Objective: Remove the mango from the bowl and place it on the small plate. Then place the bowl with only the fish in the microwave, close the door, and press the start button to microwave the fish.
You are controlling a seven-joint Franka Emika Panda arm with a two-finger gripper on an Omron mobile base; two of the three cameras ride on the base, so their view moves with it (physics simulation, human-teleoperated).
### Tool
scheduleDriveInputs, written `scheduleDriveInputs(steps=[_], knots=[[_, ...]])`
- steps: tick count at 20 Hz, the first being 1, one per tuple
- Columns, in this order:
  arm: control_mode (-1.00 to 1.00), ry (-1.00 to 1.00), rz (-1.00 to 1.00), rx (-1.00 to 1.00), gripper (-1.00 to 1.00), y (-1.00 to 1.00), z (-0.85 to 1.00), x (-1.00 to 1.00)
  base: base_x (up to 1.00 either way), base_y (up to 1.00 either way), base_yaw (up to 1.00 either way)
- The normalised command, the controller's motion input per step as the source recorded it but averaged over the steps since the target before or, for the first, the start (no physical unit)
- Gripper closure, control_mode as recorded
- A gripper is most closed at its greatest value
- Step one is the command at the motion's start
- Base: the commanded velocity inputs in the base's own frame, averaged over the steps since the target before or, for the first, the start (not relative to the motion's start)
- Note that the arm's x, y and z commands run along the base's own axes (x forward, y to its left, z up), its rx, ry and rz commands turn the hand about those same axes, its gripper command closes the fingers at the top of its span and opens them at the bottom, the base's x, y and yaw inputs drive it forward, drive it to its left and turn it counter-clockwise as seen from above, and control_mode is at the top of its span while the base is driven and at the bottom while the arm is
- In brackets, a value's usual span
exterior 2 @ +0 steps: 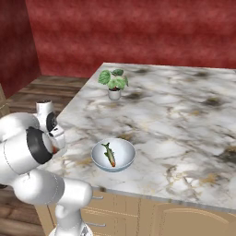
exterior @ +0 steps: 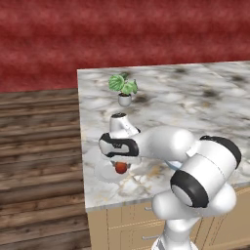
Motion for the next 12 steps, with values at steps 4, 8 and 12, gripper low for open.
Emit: scheduleDriveInputs(steps=[4,8,12], knots=[[-1.0,0.01,-0.07,0.0,1.0,0.21,-0.26,0.08,0.0,0.0,0.0],[-1.0,0.03,-0.09,0.0,1.0,0.18,-0.2,0.21,0.0,0.0,0.0],[-1.0,0.01,-0.1,0.0,1.0,0.19,-0.13,0.35,0.0,0.0,0.0]])
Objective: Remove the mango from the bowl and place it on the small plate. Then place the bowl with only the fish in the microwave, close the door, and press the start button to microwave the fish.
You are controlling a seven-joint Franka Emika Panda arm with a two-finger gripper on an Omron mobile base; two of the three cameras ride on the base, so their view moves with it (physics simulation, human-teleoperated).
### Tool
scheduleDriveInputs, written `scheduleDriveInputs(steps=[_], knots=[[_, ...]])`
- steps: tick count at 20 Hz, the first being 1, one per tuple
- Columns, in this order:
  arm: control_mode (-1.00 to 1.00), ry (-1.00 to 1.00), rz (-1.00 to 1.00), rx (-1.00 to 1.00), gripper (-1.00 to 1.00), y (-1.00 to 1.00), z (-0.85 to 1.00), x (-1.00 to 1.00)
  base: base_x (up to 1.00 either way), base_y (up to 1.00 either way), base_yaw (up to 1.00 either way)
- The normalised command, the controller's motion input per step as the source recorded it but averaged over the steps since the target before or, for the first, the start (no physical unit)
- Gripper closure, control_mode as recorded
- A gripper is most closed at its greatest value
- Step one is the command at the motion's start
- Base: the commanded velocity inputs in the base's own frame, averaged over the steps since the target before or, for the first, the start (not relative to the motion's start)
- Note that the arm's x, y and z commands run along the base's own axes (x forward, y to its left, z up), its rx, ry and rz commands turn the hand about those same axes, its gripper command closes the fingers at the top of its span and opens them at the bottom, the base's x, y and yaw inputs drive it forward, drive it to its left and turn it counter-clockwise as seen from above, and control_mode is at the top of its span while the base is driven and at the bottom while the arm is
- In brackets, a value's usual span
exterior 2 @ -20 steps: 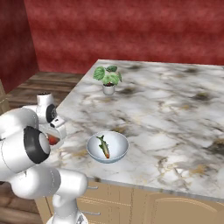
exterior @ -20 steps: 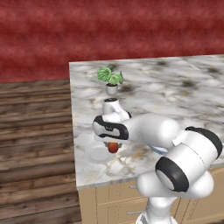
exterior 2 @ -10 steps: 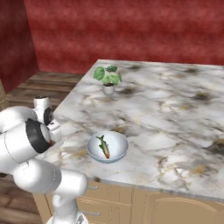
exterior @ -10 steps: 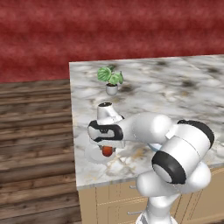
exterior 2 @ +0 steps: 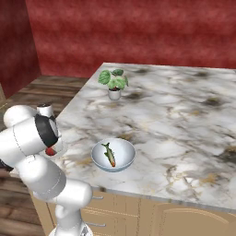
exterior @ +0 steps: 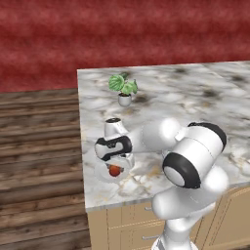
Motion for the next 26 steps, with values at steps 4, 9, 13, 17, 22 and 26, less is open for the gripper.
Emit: scheduleDriveInputs(steps=[4,9,13,17,22,26], knots=[[-1.0,0.02,-0.08,0.0,-1.0,0.28,-0.17,0.33,0.0,0.0,0.0],[-1.0,0.0,-0.04,0.0,-1.0,0.0,-0.18,0.0,0.0,0.0,0.0],[-1.0,-0.03,0.0,0.0,-1.0,-0.07,0.11,-0.51,0.0,0.0,0.0],[-1.0,-0.03,0.0,0.01,-1.0,-0.08,0.54,-0.44,0.0,0.0,0.0],[-1.0,-0.07,0.0,0.04,-1.0,-0.36,0.75,-0.4,0.0,0.0,0.0],[-1.0,-0.04,0.0,0.08,-1.0,-0.83,0.66,-0.38,0.0,0.0,0.0]])
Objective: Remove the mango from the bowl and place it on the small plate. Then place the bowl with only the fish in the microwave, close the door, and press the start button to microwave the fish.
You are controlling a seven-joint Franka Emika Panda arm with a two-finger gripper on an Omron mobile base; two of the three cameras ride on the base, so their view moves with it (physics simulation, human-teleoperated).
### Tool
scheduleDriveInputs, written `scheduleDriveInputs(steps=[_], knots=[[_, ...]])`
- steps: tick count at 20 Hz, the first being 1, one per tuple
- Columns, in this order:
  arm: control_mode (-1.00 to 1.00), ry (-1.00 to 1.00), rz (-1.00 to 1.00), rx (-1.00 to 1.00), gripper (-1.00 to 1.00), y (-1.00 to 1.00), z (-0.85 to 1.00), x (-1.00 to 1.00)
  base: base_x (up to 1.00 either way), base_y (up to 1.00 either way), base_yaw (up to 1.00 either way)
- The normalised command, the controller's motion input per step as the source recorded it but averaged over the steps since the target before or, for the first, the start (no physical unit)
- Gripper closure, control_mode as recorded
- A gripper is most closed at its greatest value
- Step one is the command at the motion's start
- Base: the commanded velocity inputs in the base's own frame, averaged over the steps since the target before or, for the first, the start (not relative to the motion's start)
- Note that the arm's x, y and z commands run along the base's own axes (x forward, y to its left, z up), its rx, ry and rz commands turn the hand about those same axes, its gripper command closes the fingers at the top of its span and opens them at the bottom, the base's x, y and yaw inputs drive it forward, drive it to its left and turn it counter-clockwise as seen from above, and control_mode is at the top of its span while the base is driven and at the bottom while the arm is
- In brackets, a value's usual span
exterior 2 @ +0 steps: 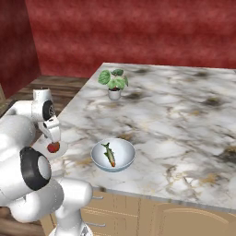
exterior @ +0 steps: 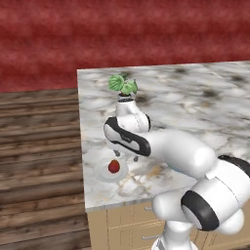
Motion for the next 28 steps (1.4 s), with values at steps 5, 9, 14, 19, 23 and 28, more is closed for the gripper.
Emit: scheduleDriveInputs(steps=[5,9,14,19,23,28], knots=[[-1.0,-0.01,0.0,0.07,-1.0,-1.0,0.42,-0.27,0.0,0.0,0.0],[-1.0,-0.01,-0.02,0.19,-1.0,-1.0,0.19,-0.36,0.0,0.0,0.0],[-1.0,-0.05,-0.02,0.19,-1.0,-1.0,0.17,-0.53,0.0,0.0,0.0],[-1.0,-0.14,-0.02,0.16,-1.0,-1.0,0.37,-0.61,0.0,0.0,0.0],[-1.0,-0.1,0.0,0.11,-1.0,-1.0,0.37,-0.48,0.0,0.0,0.0],[-1.0,-0.03,0.0,0.03,-1.0,-0.96,-0.07,-0.04,0.0,0.0,0.0]])
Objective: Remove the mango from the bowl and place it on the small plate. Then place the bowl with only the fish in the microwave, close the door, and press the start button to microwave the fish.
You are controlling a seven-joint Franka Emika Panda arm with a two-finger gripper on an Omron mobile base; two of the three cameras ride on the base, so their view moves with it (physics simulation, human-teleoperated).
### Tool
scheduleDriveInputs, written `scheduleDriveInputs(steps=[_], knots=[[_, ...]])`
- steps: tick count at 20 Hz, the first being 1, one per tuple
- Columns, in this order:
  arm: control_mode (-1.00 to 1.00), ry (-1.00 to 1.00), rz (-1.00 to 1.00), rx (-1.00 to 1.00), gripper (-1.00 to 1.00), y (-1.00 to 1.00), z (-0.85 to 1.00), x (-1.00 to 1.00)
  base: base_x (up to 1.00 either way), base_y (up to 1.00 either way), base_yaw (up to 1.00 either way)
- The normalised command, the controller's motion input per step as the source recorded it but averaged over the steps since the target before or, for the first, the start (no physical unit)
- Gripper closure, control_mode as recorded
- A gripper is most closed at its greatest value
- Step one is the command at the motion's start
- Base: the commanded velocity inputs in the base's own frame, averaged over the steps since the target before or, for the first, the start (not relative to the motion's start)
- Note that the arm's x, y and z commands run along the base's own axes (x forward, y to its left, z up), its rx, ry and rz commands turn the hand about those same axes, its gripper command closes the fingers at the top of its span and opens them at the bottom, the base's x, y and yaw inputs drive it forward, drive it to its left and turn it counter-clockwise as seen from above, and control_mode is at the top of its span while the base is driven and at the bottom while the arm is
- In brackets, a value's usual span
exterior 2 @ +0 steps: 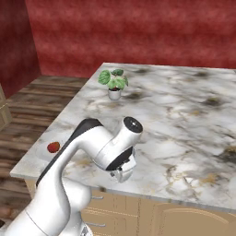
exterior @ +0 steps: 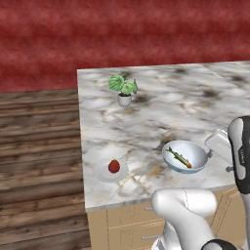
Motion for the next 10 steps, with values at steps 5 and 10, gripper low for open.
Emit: scheduleDriveInputs(steps=[5,10], knots=[[-1.0,0.01,0.0,0.03,-1.0,-0.46,-0.26,0.71,0.0,0.0,0.0],[-1.0,0.07,0.04,0.0,-1.0,-0.03,-0.49,0.71,0.0,0.0,0.0]])
